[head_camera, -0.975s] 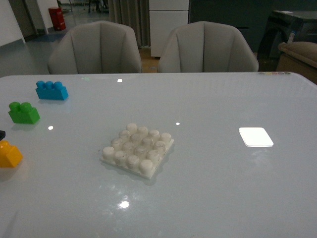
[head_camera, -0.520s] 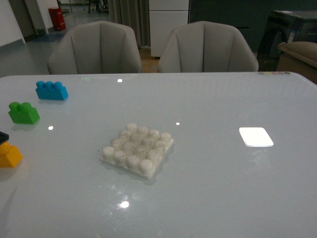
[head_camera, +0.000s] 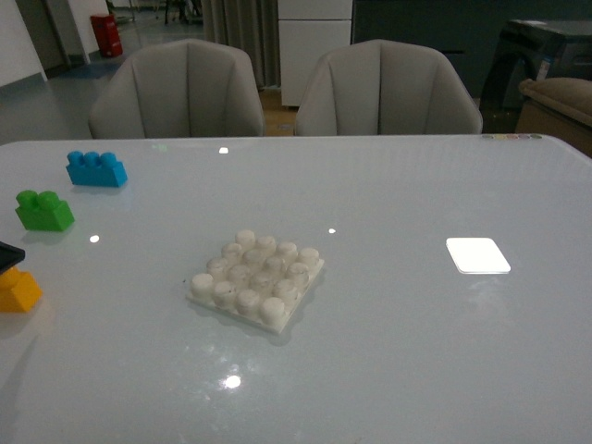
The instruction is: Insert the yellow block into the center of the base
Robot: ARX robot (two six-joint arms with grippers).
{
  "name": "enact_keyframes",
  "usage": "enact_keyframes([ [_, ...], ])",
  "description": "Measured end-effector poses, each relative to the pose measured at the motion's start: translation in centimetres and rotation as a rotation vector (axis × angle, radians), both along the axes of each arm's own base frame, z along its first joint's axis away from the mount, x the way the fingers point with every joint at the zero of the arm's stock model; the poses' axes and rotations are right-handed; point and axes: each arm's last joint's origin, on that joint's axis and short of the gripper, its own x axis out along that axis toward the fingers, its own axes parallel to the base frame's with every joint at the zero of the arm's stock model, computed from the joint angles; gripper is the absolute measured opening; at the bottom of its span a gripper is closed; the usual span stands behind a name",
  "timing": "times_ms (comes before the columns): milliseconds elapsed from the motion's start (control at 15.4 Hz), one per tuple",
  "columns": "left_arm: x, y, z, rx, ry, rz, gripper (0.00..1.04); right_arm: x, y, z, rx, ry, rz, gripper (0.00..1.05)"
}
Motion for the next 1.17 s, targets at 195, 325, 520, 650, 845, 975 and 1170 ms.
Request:
enact_keyframes([
  [195, 0.5, 0.2, -0.8, 0.014, 0.005, 0.003, 0.98, 0.0, 0.0, 0.0, 0.000, 0.000, 0.000, 0.98],
  [325, 0.8, 0.1, -0.9, 0.023, 0.000, -0.001, 0.98, 0.0, 0.0, 0.0, 0.000, 0.000, 0.000, 0.98],
  [520, 2.0, 0.6, -1.3, 0.026, 0.002, -0.002, 0.98, 0.0, 0.0, 0.0, 0.000, 0.000, 0.000, 0.98],
  [650, 2.0, 0.6, -2.0, 0.025, 0.020, -0.009, 0.98, 0.0, 0.0, 0.0, 0.000, 0.000, 0.000, 0.98],
  [845, 2.1, 0.6, -2.6, 0.032, 0.033, -0.018, 0.98, 0.0, 0.0, 0.0, 0.000, 0.000, 0.000, 0.98],
  [975, 2.1, 0.7, -2.7, 0.033, 0.035, -0.017, 0.98, 0.0, 0.0, 0.0, 0.000, 0.000, 0.000, 0.98],
  [1170, 2.1, 0.7, -2.7, 0.033, 0.034, -0.017, 0.80, 0.0, 0.0, 0.0, 0.000, 0.000, 0.000, 0.98],
])
